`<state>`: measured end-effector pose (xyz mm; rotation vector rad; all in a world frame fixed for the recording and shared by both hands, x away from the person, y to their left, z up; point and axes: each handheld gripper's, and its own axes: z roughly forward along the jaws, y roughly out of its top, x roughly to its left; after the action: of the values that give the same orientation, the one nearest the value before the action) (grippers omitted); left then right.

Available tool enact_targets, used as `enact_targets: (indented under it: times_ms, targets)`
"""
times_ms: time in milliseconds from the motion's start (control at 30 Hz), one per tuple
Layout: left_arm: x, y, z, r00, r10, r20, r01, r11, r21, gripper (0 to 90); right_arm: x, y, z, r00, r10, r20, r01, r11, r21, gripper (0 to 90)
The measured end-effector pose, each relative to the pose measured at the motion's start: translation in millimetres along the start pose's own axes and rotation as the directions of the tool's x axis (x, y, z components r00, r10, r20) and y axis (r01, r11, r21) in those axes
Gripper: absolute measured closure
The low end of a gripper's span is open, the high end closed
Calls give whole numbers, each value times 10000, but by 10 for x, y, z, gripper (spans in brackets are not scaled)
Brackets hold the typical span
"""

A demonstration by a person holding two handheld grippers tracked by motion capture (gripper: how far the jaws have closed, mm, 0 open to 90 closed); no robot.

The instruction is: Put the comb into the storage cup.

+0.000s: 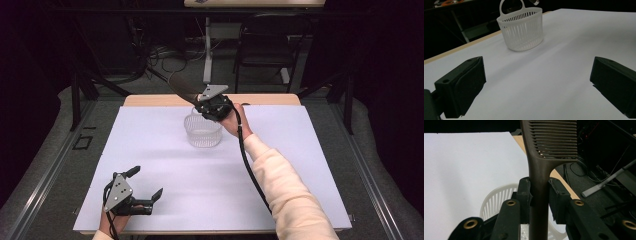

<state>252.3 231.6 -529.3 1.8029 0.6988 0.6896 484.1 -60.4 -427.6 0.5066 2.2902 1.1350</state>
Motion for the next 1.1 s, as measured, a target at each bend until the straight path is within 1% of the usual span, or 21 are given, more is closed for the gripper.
enact_targets:
  times_ms: [167,333,433,500,833,900,1100]
  targets:
    - [0,1,-2,10000,28,-1,-28,10000,3,2,21,-13,28,10000,-84,-34,84,9999,-72,725]
    - [-2,0,1,10000,-3,20,3,10000,7,2,32,-52,59,9997,-188,-160,188,9998,21,725]
    - [-2,0,2,10000,-14,9,14,10000,11,2,31,-79,73,9996,-183,-197,182,9998,-59,725]
    - [-2,0,3,10000,13,13,-13,10000,28,2,31,-94,76,9994,-272,-207,272,9996,-32,725]
    - [-2,0,0,10000,-6,-2,6,10000,16,2,44,-150,111,9991,-273,-323,272,9996,-17,724]
    - [-4,1,0,10000,13,-18,-12,10000,15,2,48,-153,122,9986,-382,-361,382,9993,-15,725]
    - [-6,2,0,10000,18,-12,-18,10000,9,2,83,-167,145,9976,-504,-471,506,9987,44,724]
